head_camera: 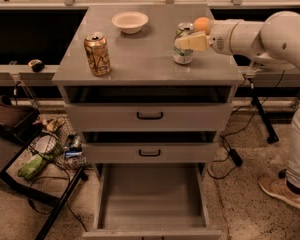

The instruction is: Pick 7up can from bottom drawer and place on counter

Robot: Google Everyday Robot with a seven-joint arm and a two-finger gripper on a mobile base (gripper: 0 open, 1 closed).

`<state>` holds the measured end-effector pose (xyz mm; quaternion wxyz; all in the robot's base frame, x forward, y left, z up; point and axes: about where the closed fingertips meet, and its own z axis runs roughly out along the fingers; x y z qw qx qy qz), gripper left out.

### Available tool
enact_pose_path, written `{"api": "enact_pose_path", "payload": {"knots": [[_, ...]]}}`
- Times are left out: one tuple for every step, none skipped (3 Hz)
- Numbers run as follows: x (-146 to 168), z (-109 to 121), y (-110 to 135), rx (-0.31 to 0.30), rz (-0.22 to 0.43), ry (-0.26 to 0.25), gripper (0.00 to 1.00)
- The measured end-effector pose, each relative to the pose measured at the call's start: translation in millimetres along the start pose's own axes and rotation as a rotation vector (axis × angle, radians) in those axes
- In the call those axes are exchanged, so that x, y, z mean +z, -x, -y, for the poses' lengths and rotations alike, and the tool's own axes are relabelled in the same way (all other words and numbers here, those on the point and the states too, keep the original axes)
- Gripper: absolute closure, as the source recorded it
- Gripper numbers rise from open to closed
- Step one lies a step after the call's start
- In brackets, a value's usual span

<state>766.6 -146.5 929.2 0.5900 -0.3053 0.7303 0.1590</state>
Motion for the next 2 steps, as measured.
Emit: {"api": "enact_pose_path", "payload": {"knots": [[-65.2,-0.7,23.4,-0.096,-0.1,-0.02,0.0],[-154.4,-21.1,48.5,-0.237,-0.212,-0.073,0.0]]}}
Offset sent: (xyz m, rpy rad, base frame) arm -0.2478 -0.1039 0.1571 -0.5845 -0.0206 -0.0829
